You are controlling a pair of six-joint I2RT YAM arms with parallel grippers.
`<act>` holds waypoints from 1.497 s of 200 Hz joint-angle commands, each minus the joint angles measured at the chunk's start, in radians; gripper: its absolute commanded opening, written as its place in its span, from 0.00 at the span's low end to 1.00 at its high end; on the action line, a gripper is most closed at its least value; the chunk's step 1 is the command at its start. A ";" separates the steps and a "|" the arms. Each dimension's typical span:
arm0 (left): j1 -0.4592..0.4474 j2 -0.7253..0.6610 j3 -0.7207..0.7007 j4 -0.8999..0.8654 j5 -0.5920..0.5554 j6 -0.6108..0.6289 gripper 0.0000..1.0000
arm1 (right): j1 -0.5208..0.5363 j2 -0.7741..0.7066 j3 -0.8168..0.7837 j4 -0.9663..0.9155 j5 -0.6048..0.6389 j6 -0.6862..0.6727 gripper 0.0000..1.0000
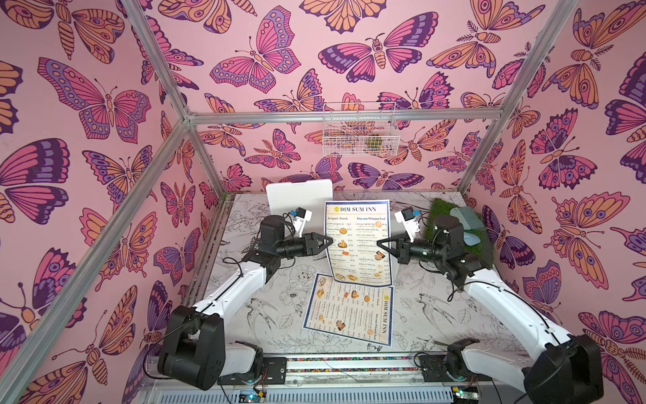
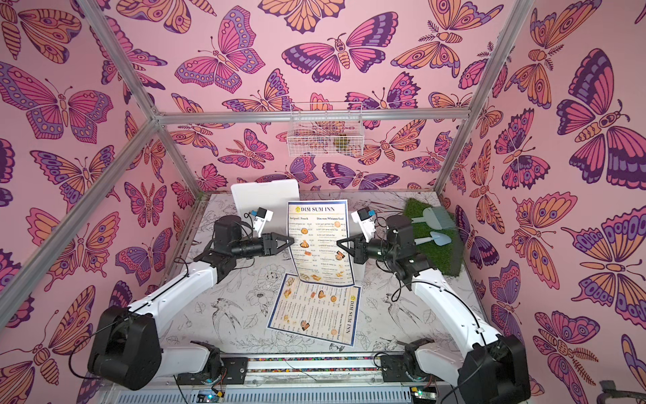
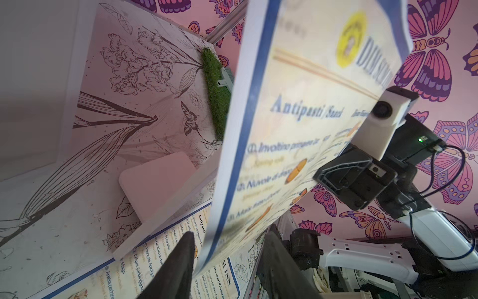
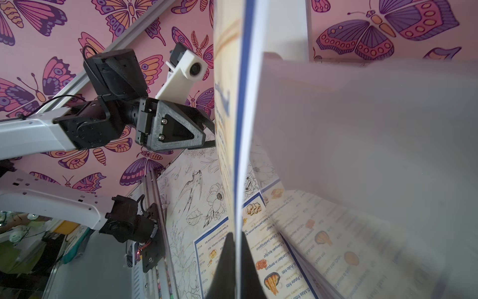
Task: Insert the menus into the narrow rack
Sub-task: Adjust the menu.
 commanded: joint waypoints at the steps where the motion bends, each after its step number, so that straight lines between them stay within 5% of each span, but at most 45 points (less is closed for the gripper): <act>1: -0.017 -0.006 0.023 0.061 0.005 0.015 0.46 | 0.024 -0.010 0.070 -0.087 0.087 -0.047 0.00; 95: -0.023 -0.026 0.047 0.317 0.040 -0.075 0.44 | 0.046 0.007 0.277 -0.391 0.266 -0.099 0.00; 233: -0.043 0.005 0.148 0.343 0.145 -0.089 0.38 | 0.047 -0.101 0.281 -0.260 0.109 -0.115 0.00; 299: -0.045 -0.038 0.161 0.355 0.177 -0.091 0.31 | 0.047 -0.069 0.351 -0.338 0.060 -0.144 0.00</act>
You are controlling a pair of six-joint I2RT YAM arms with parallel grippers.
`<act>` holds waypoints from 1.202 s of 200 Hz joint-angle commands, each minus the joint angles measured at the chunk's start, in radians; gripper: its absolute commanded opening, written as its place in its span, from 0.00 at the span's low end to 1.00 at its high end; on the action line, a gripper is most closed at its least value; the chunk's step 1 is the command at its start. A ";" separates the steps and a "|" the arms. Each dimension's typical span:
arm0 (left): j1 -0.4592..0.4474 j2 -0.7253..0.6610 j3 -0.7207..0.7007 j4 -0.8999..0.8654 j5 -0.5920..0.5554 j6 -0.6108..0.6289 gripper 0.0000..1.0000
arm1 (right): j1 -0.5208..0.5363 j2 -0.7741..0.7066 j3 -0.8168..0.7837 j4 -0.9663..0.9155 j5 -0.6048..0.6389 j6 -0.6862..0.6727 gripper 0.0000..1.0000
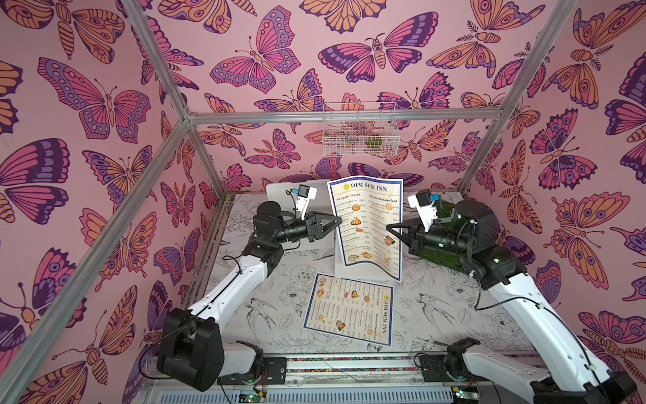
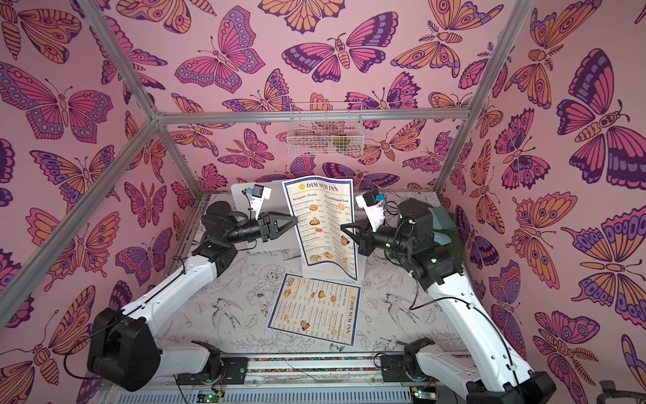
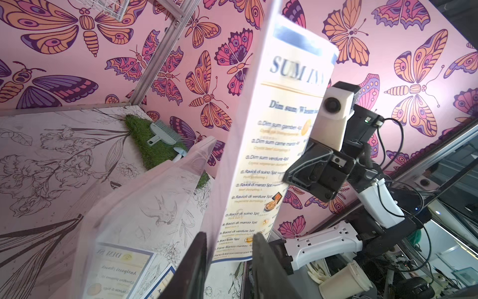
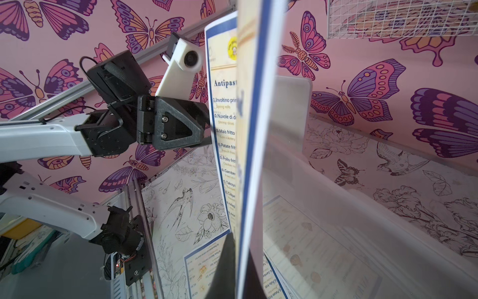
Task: Insert the menus into the narrow rack
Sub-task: Adjust the menu.
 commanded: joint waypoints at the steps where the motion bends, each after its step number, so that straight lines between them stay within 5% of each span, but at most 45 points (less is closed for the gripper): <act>1: -0.003 -0.030 0.027 0.030 0.038 0.001 0.31 | 0.006 0.009 0.050 -0.032 -0.047 -0.022 0.00; 69: -0.004 -0.051 0.036 0.034 0.091 -0.002 0.31 | 0.006 -0.015 0.079 -0.073 -0.083 -0.074 0.00; 240: -0.003 -0.105 0.036 -0.020 0.071 0.033 0.24 | 0.005 -0.018 0.146 -0.190 0.065 -0.097 0.00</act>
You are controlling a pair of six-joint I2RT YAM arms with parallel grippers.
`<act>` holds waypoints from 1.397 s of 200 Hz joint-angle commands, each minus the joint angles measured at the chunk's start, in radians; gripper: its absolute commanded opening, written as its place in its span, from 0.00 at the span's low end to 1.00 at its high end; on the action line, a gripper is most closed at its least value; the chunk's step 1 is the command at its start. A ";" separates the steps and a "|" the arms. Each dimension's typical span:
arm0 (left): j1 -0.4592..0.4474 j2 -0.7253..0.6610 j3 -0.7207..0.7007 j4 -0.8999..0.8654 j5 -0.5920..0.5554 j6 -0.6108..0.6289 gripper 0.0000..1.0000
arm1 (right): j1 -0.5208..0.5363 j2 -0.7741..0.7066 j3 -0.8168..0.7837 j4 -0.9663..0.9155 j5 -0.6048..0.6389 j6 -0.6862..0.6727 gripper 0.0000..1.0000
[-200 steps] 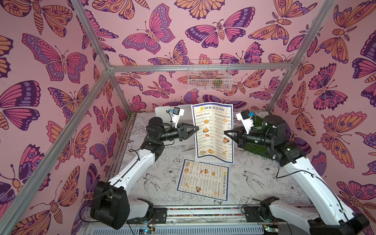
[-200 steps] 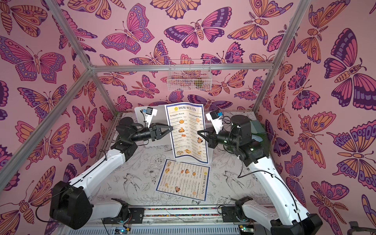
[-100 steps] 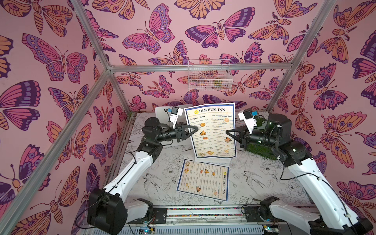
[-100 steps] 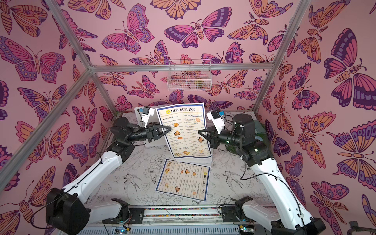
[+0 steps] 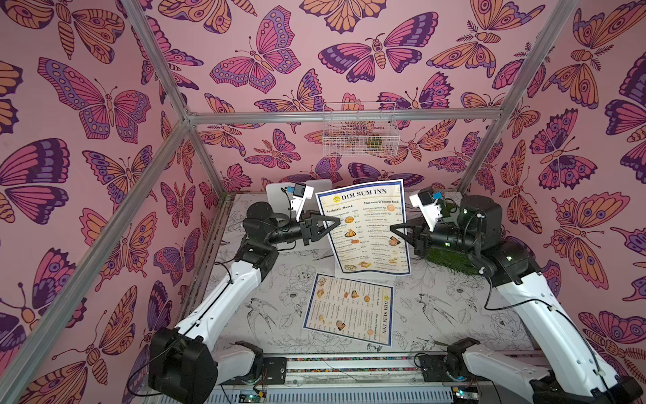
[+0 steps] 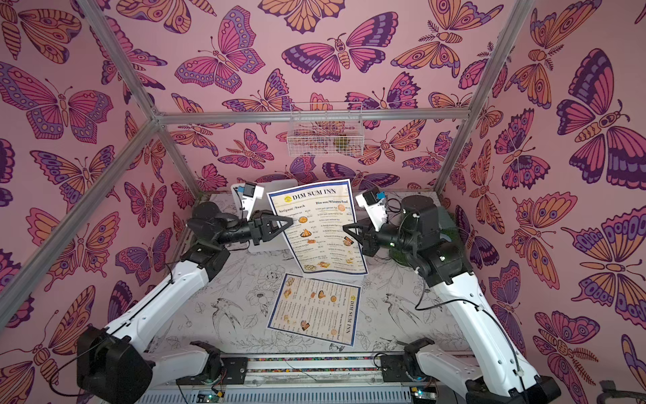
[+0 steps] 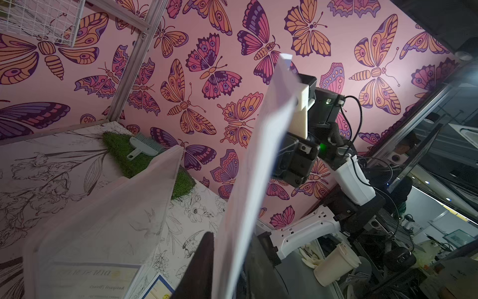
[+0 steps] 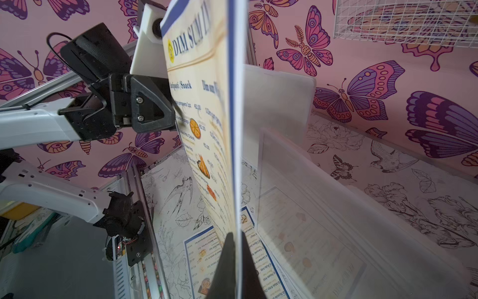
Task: Insert the menus into the narrow rack
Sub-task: Adjust the menu.
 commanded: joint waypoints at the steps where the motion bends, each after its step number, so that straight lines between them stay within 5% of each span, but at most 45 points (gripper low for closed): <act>1: -0.003 -0.015 0.018 -0.011 0.014 0.021 0.24 | 0.004 -0.017 0.027 -0.012 0.038 -0.013 0.00; 78: -0.001 -0.017 0.018 -0.024 0.001 0.030 0.21 | 0.005 -0.029 0.012 0.027 0.044 0.022 0.00; 118: 0.006 -0.015 0.034 -0.029 -0.013 0.025 0.11 | 0.004 -0.038 -0.003 0.049 0.047 0.026 0.01; 189: 0.005 -0.015 0.094 0.053 0.026 -0.067 0.01 | -0.045 -0.050 -0.036 0.211 -0.125 0.102 0.47; 245: 0.026 -0.030 0.157 0.026 -0.039 -0.057 0.00 | -0.149 -0.041 -0.102 0.369 -0.276 0.211 0.47; 279: 0.032 -0.011 0.213 -0.046 -0.079 -0.005 0.00 | -0.171 -0.022 -0.095 0.378 -0.270 0.207 0.39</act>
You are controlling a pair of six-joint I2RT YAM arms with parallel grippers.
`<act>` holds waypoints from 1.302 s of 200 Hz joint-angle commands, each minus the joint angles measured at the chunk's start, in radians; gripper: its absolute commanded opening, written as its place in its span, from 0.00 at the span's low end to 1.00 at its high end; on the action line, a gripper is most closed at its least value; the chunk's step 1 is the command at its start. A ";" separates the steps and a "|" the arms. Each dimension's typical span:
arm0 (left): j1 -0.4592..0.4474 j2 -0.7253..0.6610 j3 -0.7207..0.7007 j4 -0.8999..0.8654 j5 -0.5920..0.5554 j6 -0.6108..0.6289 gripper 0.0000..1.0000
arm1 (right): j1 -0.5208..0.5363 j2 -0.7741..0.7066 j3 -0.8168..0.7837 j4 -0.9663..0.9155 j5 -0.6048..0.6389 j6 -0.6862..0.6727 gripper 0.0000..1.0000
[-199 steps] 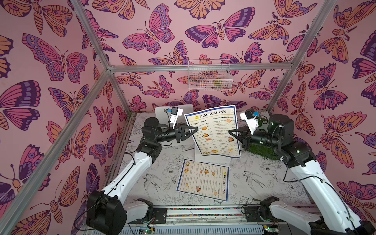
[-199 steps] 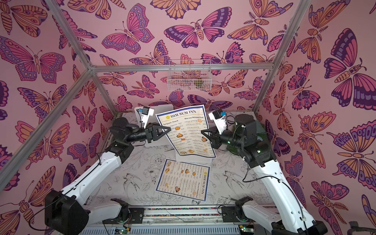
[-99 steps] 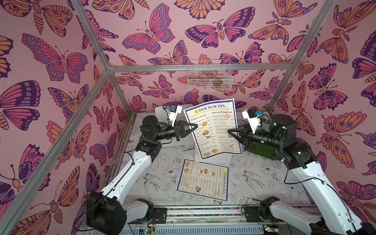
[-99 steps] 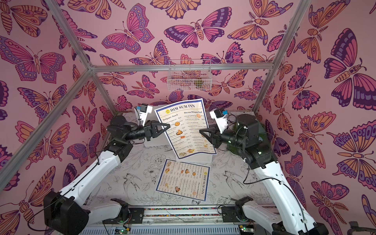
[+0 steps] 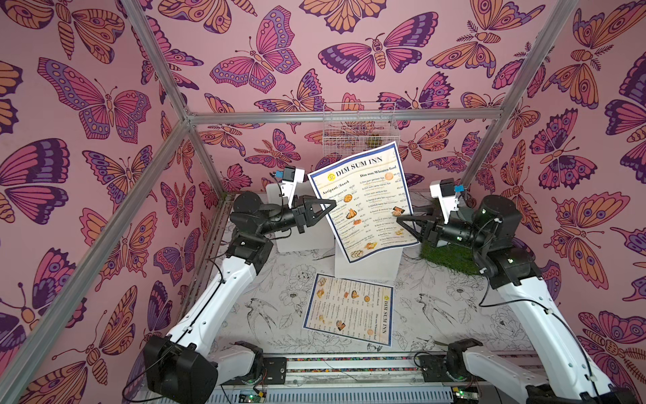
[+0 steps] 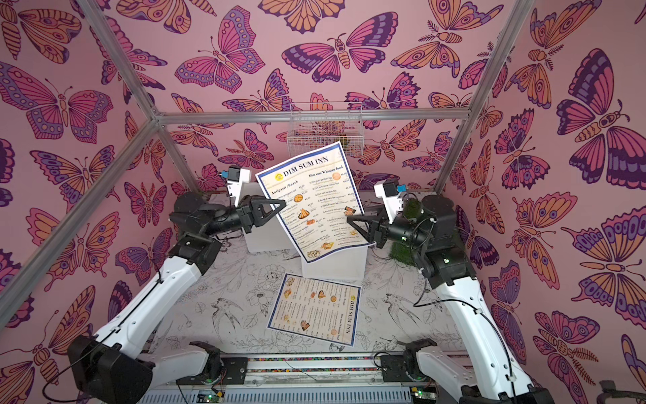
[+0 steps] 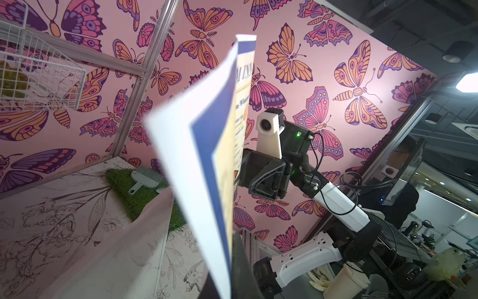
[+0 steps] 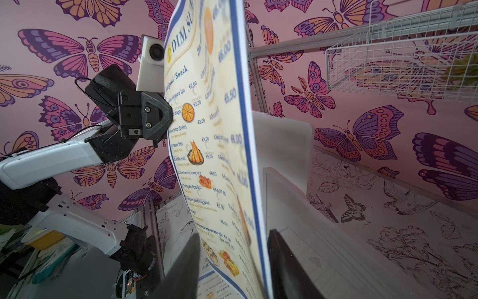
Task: Insert the menus into the narrow rack
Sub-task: Adjust the menu.
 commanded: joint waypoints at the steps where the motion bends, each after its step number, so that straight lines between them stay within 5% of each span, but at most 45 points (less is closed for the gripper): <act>1: 0.010 -0.002 0.045 -0.033 -0.039 0.043 0.00 | -0.012 0.013 0.015 0.048 -0.035 0.019 0.39; 124: 0.026 0.244 0.294 0.032 -0.065 0.037 0.00 | -0.099 0.183 0.041 0.317 0.008 0.144 0.33; 215: 0.026 0.379 0.430 0.038 -0.028 0.044 0.01 | -0.119 0.264 0.127 0.360 0.007 0.142 0.04; 260: 0.026 0.408 0.443 0.044 -0.044 0.041 0.32 | -0.117 0.270 0.140 0.356 -0.002 0.147 0.00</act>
